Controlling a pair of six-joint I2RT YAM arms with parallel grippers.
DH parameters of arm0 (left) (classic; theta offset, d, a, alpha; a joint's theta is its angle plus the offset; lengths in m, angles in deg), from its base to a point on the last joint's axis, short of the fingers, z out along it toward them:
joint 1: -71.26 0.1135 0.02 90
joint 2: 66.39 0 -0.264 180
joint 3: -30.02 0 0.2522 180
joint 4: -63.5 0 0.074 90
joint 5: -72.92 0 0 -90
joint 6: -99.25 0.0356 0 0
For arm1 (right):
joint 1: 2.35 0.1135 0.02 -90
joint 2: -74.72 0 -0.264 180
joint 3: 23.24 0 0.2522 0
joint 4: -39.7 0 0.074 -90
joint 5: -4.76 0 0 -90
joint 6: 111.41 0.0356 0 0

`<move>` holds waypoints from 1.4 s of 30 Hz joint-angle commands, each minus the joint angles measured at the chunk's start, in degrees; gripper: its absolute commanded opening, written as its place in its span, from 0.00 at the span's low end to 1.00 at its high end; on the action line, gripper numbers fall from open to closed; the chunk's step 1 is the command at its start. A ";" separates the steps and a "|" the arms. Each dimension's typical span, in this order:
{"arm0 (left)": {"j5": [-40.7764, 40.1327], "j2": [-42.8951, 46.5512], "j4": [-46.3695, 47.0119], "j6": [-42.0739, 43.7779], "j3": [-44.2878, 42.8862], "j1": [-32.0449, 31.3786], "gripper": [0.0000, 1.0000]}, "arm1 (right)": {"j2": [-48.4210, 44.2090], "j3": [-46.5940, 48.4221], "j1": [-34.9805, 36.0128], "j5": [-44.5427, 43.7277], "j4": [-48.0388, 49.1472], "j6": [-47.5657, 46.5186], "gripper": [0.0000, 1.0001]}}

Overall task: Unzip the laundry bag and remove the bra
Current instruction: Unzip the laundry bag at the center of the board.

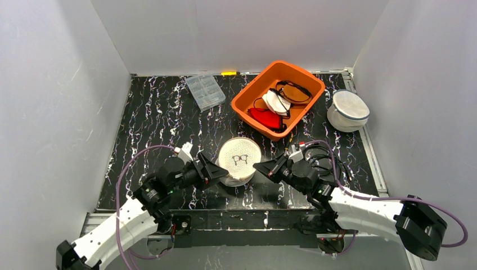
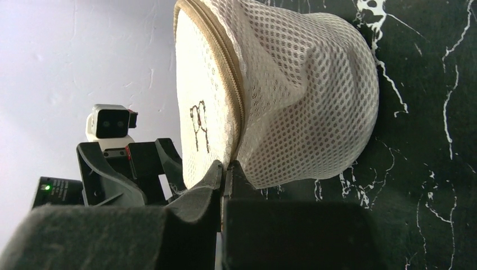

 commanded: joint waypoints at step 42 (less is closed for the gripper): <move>-12.69 -14.50 -0.52 -0.27 -8.46 -5.77 0.00 | -6.53 10.79 3.76 0.99 -16.90 -19.68 0.97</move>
